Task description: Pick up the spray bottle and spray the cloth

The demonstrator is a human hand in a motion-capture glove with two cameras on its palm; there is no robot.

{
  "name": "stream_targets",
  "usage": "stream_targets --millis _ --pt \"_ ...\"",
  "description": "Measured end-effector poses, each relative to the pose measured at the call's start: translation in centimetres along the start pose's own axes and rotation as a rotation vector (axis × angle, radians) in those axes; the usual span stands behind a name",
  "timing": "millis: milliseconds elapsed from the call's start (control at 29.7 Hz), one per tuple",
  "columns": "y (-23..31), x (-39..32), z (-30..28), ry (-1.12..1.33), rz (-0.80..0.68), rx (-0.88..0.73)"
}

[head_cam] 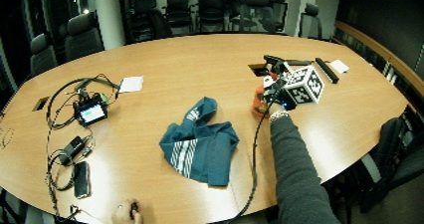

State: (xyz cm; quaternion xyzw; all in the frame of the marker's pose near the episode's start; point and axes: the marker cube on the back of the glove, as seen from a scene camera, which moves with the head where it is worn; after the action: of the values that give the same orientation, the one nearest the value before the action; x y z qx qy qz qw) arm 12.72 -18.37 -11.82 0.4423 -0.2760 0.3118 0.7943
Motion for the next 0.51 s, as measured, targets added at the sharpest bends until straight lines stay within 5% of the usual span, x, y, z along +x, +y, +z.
stream_targets --millis 236,506 --pt "0.41 -0.53 0.76 -0.165 -0.003 0.049" --pt "0.45 0.10 -0.05 -0.255 -0.207 0.163"
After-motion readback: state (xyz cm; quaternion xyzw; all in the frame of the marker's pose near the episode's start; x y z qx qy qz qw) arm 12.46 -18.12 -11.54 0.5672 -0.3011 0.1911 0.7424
